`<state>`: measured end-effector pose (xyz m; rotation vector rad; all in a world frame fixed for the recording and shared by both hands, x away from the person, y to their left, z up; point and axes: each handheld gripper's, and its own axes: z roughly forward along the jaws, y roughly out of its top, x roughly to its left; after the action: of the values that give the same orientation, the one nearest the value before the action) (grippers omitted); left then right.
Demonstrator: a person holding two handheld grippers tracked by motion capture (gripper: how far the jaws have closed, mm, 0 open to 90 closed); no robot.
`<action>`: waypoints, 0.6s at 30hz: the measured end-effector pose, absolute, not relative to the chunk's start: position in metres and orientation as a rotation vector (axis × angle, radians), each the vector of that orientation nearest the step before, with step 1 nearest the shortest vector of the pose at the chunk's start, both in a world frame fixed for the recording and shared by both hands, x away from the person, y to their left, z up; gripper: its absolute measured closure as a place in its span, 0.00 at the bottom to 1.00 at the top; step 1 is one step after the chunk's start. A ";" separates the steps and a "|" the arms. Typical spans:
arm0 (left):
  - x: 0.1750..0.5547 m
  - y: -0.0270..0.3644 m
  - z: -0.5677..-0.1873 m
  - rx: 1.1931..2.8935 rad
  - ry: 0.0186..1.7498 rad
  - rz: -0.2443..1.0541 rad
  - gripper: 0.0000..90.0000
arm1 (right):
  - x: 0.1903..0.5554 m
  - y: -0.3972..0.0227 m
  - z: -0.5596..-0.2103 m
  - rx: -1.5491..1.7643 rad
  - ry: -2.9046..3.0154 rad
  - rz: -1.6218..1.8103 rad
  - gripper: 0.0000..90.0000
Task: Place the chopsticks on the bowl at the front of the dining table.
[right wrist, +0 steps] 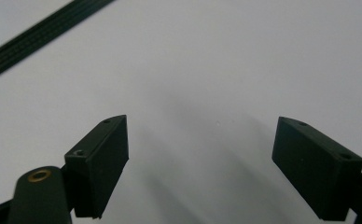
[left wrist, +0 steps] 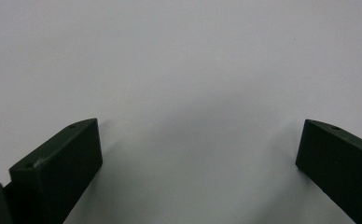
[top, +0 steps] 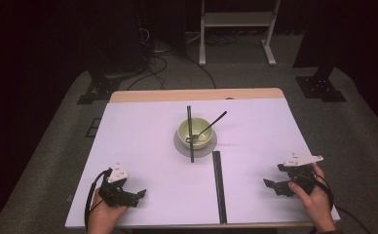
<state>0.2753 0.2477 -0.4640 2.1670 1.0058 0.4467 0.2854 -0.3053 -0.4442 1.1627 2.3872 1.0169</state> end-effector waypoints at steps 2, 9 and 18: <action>0.275 0.248 -0.464 2.167 1.006 0.447 0.00 | 0.283 -0.310 -0.448 1.163 2.385 0.991 0.19; 0.275 0.248 -0.464 2.167 1.006 0.448 0.00 | 0.275 -0.322 -0.461 1.156 2.371 0.968 0.18; 0.275 0.248 -0.464 2.168 1.005 0.449 0.00 | 0.271 -0.327 -0.465 1.123 2.347 1.018 0.18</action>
<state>0.2751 0.2477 -0.4640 2.1677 1.0051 0.4486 0.2711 -0.3268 -0.4651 1.1228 2.3467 1.0176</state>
